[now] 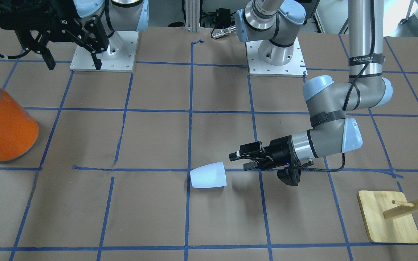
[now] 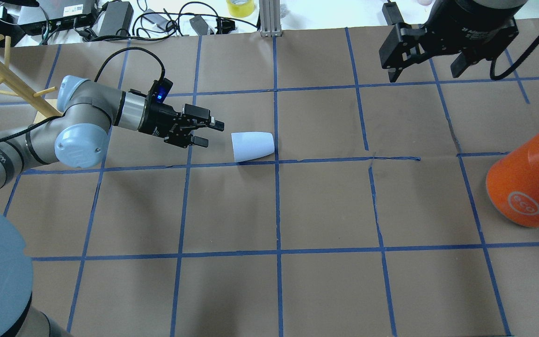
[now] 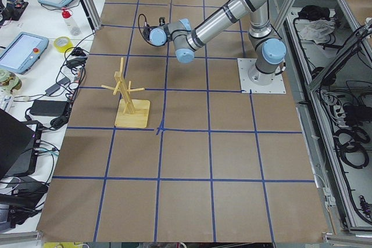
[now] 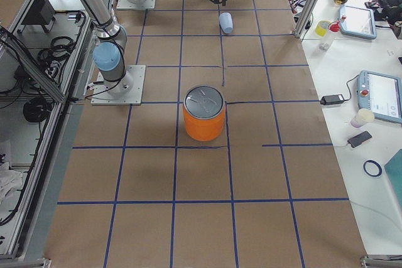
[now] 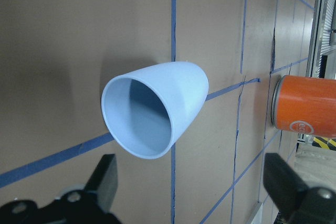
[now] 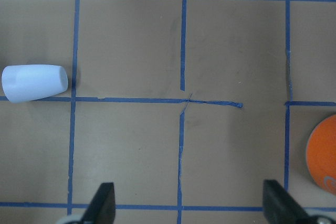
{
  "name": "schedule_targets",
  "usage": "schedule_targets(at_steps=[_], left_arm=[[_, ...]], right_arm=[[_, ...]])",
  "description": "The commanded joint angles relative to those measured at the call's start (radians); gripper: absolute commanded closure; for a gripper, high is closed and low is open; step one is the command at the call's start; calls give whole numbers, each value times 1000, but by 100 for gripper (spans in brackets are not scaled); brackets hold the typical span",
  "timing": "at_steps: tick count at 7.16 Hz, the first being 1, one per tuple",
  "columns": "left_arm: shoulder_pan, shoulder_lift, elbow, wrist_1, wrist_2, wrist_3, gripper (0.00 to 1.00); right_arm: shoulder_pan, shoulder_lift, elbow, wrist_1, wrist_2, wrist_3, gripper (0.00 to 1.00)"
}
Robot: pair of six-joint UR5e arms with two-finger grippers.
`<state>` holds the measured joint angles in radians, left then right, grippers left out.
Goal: Flip cup
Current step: 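Reach the left gripper to the cup's closed end and close on it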
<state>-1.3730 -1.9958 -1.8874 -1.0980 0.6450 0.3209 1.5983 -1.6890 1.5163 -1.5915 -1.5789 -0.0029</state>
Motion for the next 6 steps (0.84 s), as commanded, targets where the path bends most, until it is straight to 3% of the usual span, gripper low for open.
schedule_targets(at_steps=[1,5,6], left_arm=[[-26,-43,2,32,-16,-32,0],[-103,-80,7,184,1,-356,0],[-103,-90,7,184,-1,-361,10]], right_arm=[[0,-75,15,40,2,1,0],[-1,-63,25,-24,-7,-12,0],[-1,-35,24,-19,-7,-11,0]])
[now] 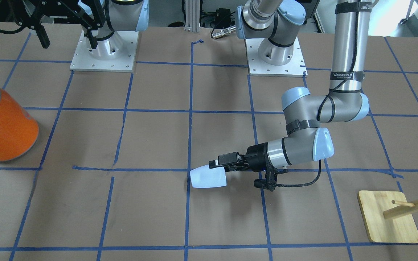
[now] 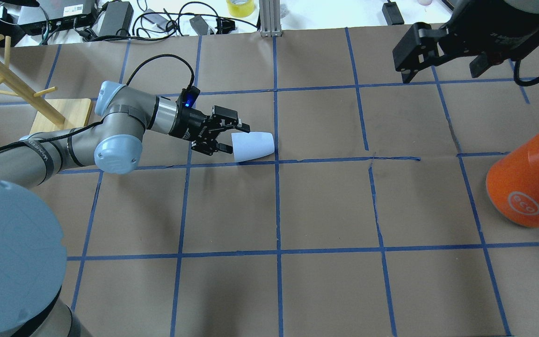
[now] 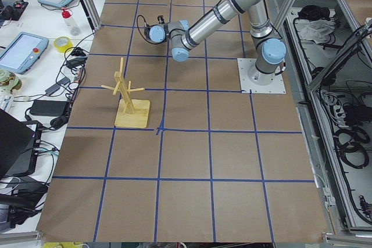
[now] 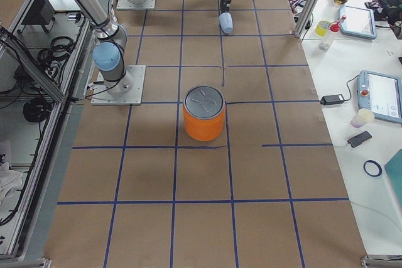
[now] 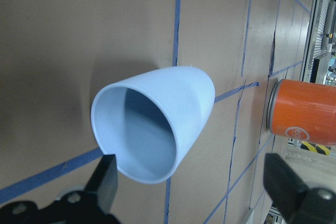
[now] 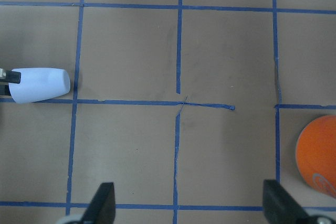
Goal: Flip cup
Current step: 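Reach the left gripper to the cup's closed end and close on it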
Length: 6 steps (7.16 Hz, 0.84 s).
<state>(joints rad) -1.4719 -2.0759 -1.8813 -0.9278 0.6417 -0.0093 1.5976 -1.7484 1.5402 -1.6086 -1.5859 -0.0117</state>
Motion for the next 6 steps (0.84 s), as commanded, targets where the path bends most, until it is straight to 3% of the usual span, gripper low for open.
schedule_targets(at_steps=[1,3,4,5,6], left_arm=[[-4,-13,1,12,-13,-58,21],[-5,-18,1,47,-7,-90,54],[-5,-18,1,50,-5,-93,56],[-5,-18,1,52,-7,-95,86],[-7,-16,1,53,-8,-98,100]], right_arm=[[-1,38,1,6,0,-2,0],[-1,32,1,13,-2,-1,0],[-1,21,-3,13,0,1,0],[1,9,6,18,0,-1,0],[1,7,17,15,4,-1,0]])
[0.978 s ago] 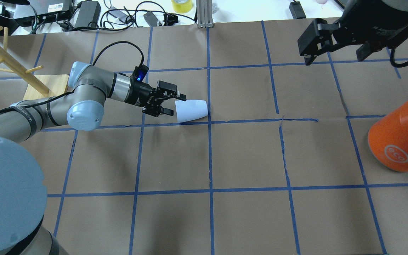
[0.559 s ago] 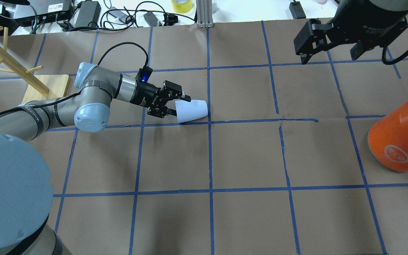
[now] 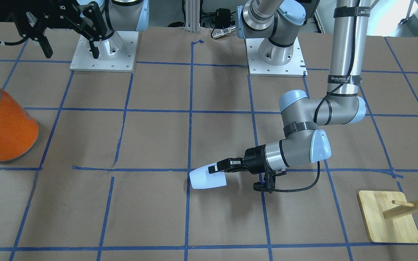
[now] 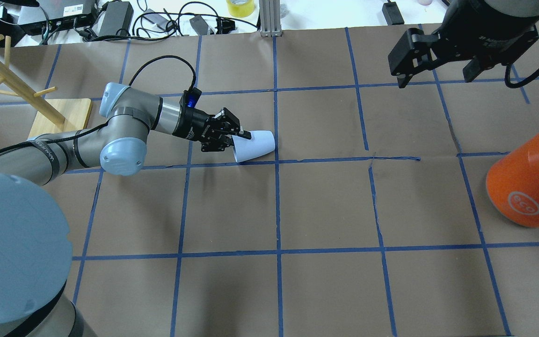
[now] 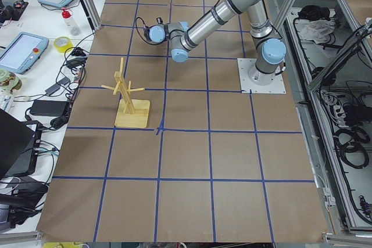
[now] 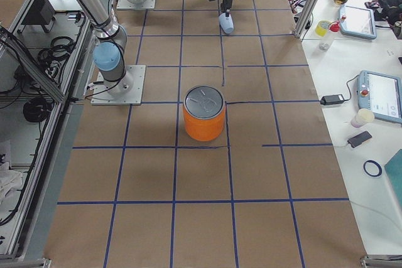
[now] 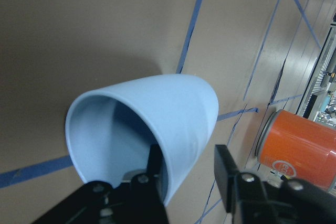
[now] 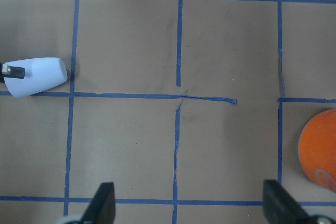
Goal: Flip cup
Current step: 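Lift and rotate the cup with the left gripper, standing it upright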
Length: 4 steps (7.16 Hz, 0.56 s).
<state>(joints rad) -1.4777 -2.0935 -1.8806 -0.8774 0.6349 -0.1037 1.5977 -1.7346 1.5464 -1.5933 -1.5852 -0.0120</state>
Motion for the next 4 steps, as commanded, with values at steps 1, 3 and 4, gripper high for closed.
schedule_targets(at_steps=[1,3,4], left_arm=[[-1,1,0,2,0,-7,100],[-1,28,5,5,2,-31,100],[-7,58,43,9,11,-151,100]], right_arm=[[2,-9,17,-5,-1,0,0],[5,3,27,-16,-1,1,0],[4,4,28,-2,-4,0,0]])
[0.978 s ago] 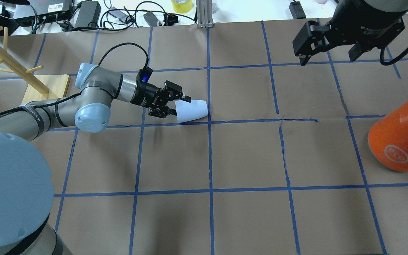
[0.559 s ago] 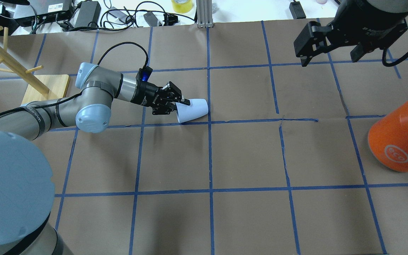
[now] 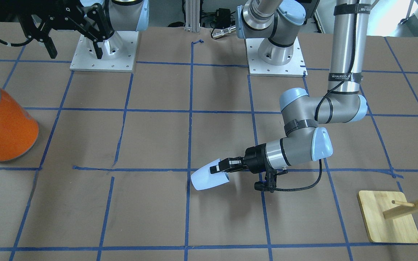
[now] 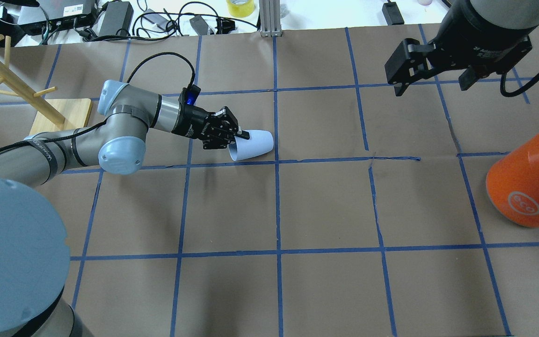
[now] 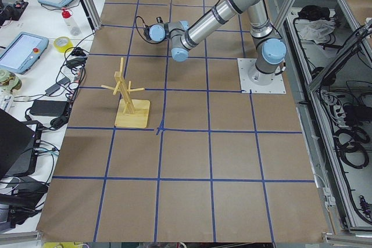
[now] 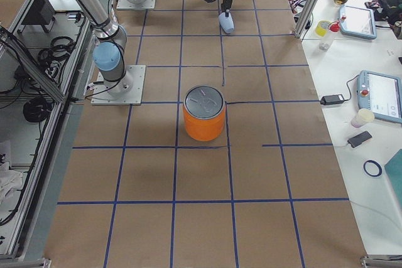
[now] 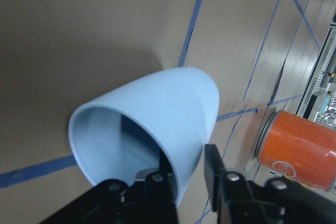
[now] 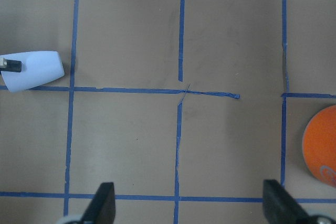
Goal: Flip cup
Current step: 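Lift and rotate the cup with the left gripper, standing it upright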
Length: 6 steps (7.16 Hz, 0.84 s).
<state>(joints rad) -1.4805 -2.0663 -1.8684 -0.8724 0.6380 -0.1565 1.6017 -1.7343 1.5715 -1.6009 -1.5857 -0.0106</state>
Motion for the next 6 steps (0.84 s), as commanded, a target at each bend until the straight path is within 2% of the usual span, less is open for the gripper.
schedule_targets(at_steps=[1,2,3,5,6], left_arm=[[-7,53,85,-3,14,-183,100],[-9,73,98,-7,20,-217,100],[0,90,104,-10,123,-216,100],[3,109,147,-17,414,-195,100],[3,106,197,-102,565,-108,100]], right_arm=[[1,-32,5,7,-3,-2,0],[0,-28,5,-1,1,-2,0],[0,-36,21,12,-3,1,0],[-2,-25,28,10,-2,0,0],[-2,-39,31,7,-3,-2,0]])
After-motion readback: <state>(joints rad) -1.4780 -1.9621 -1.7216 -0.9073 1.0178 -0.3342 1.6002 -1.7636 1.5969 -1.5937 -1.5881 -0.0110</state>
